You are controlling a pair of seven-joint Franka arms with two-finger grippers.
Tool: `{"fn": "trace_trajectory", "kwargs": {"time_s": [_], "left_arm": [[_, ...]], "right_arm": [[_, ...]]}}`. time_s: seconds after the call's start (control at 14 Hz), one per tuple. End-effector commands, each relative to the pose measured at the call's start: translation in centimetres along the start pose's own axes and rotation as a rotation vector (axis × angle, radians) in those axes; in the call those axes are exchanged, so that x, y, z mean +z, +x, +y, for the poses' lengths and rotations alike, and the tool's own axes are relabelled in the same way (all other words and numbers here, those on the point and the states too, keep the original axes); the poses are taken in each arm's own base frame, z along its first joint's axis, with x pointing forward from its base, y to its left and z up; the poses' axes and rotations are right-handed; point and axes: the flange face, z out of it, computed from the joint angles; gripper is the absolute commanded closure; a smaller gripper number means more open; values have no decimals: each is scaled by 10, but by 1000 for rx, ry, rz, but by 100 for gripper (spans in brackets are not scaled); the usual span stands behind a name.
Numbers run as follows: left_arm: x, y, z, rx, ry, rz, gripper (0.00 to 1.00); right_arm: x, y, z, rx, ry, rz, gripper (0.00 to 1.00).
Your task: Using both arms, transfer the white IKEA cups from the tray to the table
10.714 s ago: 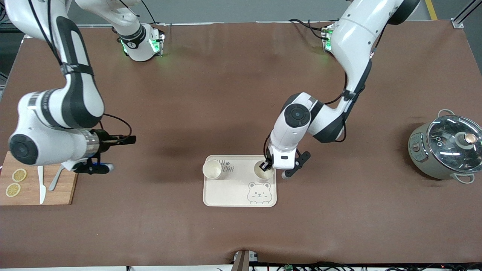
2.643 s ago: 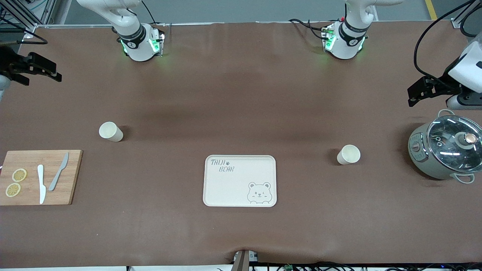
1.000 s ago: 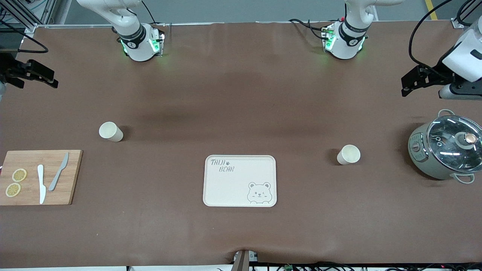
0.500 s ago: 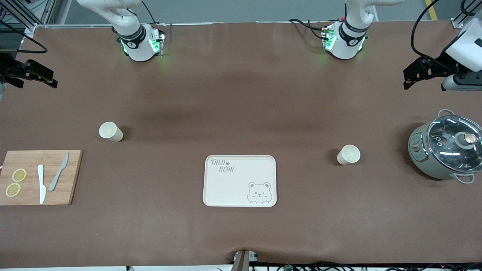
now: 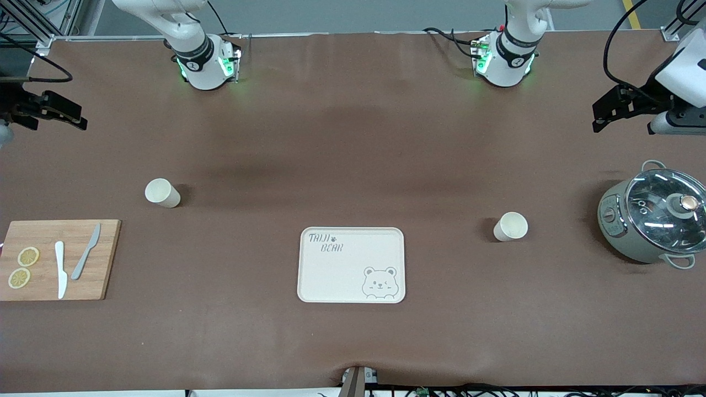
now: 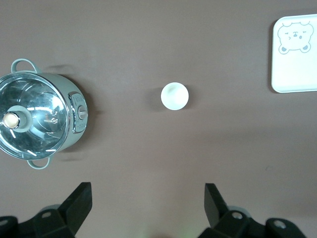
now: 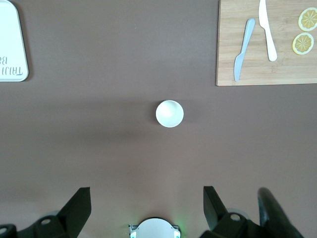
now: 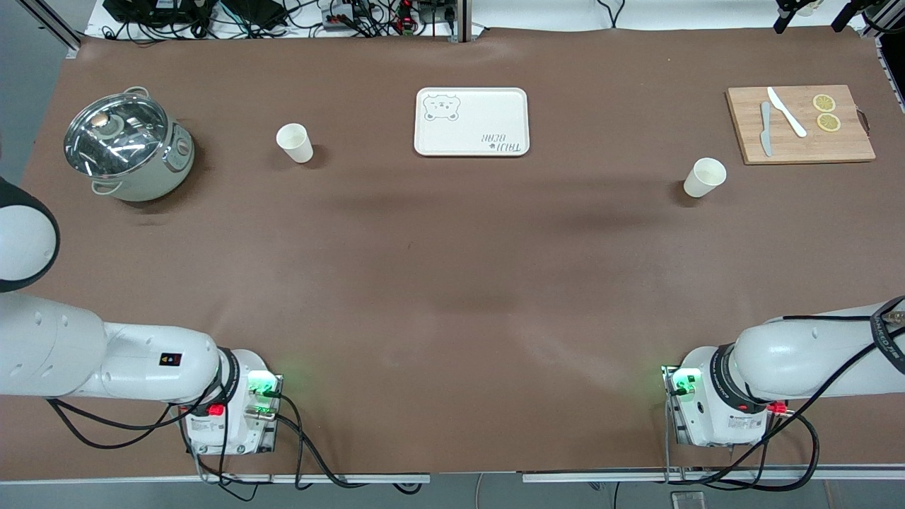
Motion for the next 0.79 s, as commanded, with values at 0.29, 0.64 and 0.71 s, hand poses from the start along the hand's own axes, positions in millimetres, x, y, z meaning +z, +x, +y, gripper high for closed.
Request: {"fn": "trace_trajectory", "kwargs": {"time_s": [0.29,0.64,0.71], "left_arm": [[-13,-2,-12,-19,-9,13,0],[-11,-2,-12,-18,-7,7,0],[-10,-1,-11,-17,-9,4,0]], "right_arm": [[-10,2,4,11,-8,10,0],[-11,1,-8,-15,-10,22,0],[-11,2,-8,-17,-11,27,0]]}}
